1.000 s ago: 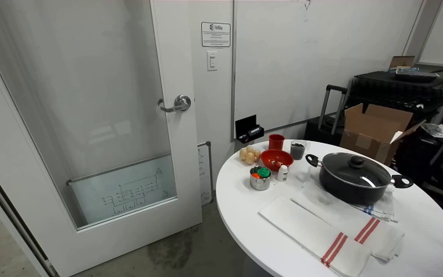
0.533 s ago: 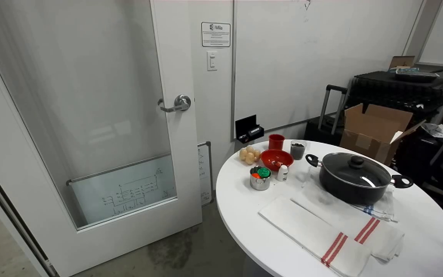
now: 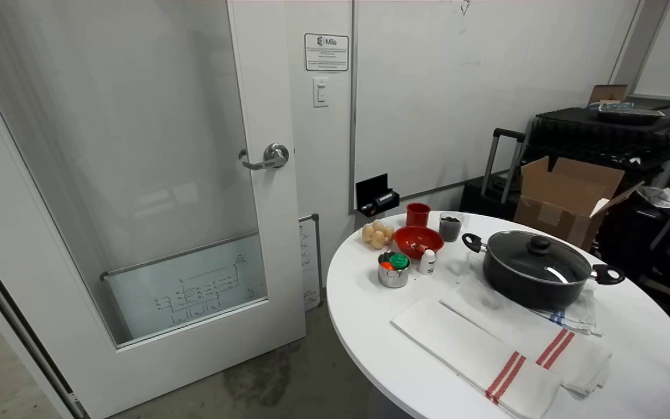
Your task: Remove the glass lid from the black pot and put it on the table
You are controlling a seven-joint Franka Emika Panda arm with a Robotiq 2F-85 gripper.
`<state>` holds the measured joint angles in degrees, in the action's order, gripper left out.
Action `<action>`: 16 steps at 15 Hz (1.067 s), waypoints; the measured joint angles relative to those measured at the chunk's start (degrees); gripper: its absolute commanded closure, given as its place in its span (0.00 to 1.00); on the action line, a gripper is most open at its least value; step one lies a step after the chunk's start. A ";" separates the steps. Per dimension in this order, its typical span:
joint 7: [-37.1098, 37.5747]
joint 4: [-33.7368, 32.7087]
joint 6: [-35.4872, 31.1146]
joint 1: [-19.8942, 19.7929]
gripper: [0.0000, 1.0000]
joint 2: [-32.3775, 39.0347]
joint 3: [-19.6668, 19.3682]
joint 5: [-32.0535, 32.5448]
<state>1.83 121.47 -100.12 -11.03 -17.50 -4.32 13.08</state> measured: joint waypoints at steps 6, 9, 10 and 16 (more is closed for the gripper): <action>-0.69 -0.05 -2.35 1.03 0.00 2.28 -0.77 -0.67; -2.36 -0.13 -6.70 1.73 0.00 6.32 -1.45 -2.94; -3.16 -0.15 -8.29 1.87 0.00 7.85 -1.62 -4.07; -7.14 -0.34 -16.58 3.00 0.00 17.95 -1.71 -9.32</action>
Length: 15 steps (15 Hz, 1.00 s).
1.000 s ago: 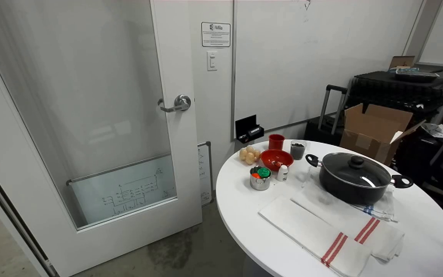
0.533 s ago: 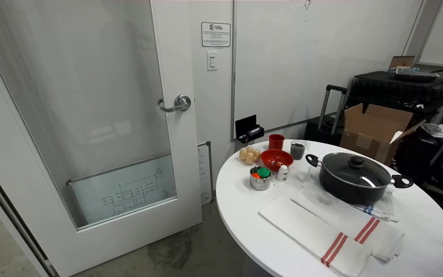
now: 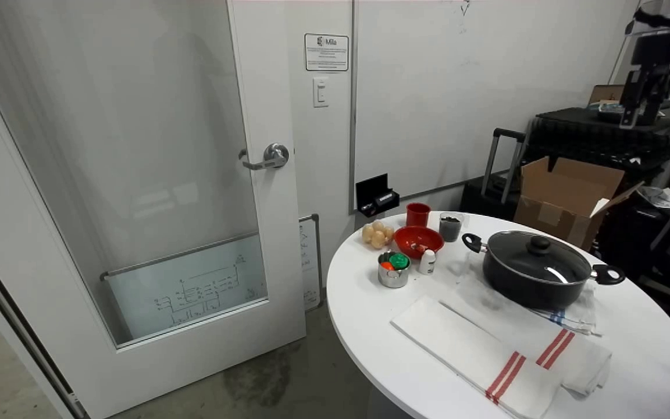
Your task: Remove the glass lid from the black pot and put it on the table
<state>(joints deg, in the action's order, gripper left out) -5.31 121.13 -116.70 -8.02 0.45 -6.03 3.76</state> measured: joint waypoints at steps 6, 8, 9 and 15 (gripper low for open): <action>-0.57 -1.03 -8.03 0.99 0.00 10.83 0.58 -0.09; -0.57 -2.11 -10.79 0.92 0.00 14.64 0.57 -0.06; -0.57 -2.75 -12.12 0.82 0.00 16.50 0.57 -0.06; -1.02 -6.69 -18.52 0.31 0.00 25.98 0.91 -0.31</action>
<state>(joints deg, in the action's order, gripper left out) -6.33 114.44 -135.22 -7.72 26.42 -5.11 3.45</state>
